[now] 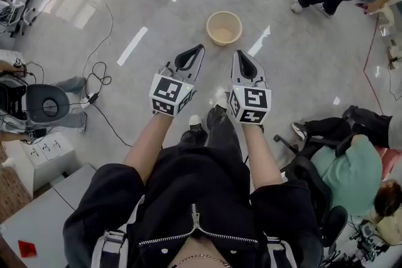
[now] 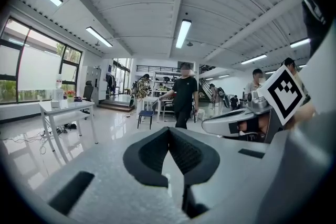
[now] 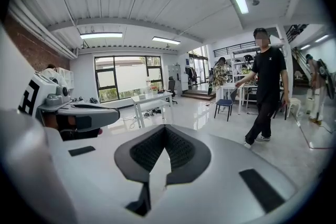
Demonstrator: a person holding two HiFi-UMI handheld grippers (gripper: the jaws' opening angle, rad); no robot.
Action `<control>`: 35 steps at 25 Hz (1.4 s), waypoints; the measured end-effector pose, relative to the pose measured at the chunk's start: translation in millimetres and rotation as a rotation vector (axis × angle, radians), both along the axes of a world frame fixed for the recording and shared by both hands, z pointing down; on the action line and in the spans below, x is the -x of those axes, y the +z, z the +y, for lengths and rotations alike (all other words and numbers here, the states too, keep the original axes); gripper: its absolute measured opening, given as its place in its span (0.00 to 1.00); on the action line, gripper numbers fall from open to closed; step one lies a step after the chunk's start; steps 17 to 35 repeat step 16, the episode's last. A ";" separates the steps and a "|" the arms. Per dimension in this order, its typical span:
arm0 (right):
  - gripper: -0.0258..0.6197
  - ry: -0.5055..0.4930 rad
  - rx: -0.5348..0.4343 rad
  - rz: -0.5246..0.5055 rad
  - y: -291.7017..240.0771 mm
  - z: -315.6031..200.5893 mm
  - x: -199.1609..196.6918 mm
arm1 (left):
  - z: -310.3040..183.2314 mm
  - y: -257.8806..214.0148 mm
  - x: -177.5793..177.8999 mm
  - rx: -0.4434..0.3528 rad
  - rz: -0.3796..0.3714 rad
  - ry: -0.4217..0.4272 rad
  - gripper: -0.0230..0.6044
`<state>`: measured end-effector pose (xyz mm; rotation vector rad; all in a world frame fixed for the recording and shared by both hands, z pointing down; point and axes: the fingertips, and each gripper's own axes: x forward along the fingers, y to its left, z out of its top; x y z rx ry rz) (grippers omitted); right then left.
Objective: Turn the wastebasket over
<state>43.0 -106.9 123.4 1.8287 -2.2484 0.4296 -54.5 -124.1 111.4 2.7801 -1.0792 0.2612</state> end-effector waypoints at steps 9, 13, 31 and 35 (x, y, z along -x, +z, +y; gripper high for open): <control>0.05 0.009 -0.020 0.012 -17.9 4.6 24.7 | 6.0 -13.5 23.2 -0.011 0.019 0.003 0.04; 0.05 0.011 -0.023 0.016 -21.2 -0.6 26.3 | 1.0 -14.8 24.8 -0.010 0.024 0.004 0.04; 0.05 0.012 -0.019 0.015 -20.5 -4.1 26.2 | -2.6 -13.6 24.1 -0.003 0.023 0.006 0.04; 0.05 0.012 -0.019 0.015 -20.5 -4.1 26.2 | -2.6 -13.6 24.1 -0.003 0.023 0.006 0.04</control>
